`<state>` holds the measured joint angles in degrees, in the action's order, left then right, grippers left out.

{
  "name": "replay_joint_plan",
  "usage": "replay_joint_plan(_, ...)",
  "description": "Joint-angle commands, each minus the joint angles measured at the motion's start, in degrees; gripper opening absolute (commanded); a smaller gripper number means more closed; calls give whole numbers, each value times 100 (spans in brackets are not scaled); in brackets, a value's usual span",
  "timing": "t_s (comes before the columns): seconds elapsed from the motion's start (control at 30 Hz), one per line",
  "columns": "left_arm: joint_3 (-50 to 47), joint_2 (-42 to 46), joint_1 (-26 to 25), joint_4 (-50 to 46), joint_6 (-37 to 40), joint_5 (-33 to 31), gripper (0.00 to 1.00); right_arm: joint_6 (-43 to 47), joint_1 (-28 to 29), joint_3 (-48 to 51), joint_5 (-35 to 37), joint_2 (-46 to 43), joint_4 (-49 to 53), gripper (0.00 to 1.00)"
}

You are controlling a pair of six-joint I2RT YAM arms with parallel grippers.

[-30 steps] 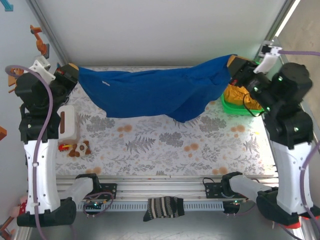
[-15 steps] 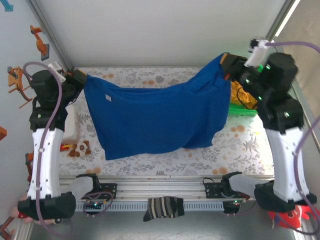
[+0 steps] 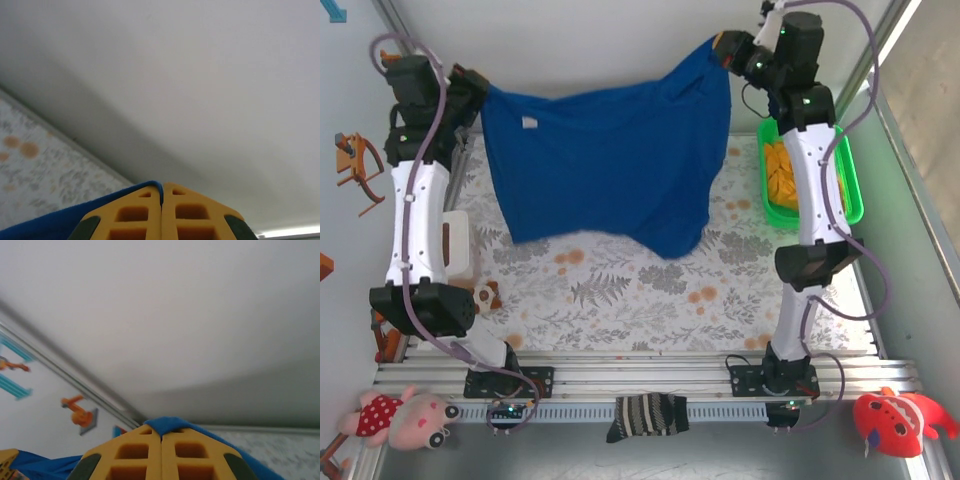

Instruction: Fold the inside-out t-shirt

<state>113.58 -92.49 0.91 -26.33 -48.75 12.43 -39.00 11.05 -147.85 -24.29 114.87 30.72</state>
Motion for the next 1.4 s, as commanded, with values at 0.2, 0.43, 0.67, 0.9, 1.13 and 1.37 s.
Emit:
replay_joint_plan(0.2, -1257, 1611, -43, 333, 12, 346, 0, -516, -340, 2737, -484, -2083, -1650, 0)
replay_joint_plan(0.43, -5317, 3566, -512, 631, 130, 202, 0, -293, -349, 7610, -230, -3658, -2689, 0)
replay_joint_plan(0.67, -8060, 4786, -1911, 673, -527, -687, 0, 148, -531, 10228, 704, -4062, -2397, 0)
replay_joint_plan(0.9, -9066, 5490, -2911, 317, -1157, -1376, 0, 463, -560, 10704, 1016, -3958, -1736, 0)
replay_joint_plan(1.13, -9374, 5845, -4069, -16, -1806, -1967, 0, 619, -653, 10641, 1851, -4491, -845, 0)
replay_joint_plan(1.37, -9244, 5372, -5431, -20, -2270, -2643, 0, 767, -1079, 10462, 2230, -4812, -322, 0)
